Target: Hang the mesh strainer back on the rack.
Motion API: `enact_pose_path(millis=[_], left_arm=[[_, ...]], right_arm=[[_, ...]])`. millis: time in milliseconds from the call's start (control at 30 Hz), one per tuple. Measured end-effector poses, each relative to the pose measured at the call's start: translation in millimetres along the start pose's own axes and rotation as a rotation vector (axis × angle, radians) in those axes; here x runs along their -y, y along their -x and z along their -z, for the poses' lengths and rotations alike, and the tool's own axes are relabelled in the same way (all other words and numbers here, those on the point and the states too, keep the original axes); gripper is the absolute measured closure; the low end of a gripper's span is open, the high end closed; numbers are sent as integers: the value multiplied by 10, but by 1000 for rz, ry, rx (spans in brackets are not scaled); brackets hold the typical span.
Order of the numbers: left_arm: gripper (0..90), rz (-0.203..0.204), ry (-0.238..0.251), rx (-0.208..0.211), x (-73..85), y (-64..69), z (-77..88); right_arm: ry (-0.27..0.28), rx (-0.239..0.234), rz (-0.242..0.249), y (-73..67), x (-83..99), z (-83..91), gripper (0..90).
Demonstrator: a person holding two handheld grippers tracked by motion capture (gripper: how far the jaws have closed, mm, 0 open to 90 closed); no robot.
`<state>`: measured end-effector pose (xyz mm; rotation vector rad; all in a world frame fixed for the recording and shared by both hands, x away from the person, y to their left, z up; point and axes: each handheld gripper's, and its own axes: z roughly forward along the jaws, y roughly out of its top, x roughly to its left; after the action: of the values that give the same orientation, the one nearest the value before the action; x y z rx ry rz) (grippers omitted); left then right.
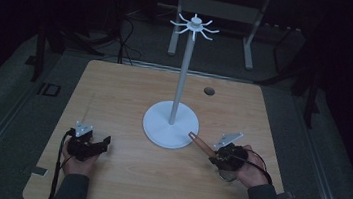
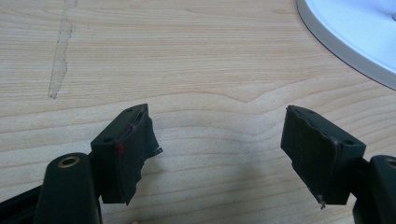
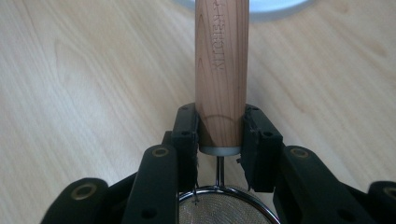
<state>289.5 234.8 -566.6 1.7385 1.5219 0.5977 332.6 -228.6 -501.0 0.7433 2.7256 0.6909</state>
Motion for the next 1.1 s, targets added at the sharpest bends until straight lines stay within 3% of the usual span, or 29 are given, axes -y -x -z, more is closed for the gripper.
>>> enact_pose_path(millis=[600,1100], left_arm=[[250,2,0,0,0,0,0],[250,1,0,0,0,0,0]], right_arm=[[193,61,-45,2,-136,150,694],[306,91,-74,-6,-253,216,694]])
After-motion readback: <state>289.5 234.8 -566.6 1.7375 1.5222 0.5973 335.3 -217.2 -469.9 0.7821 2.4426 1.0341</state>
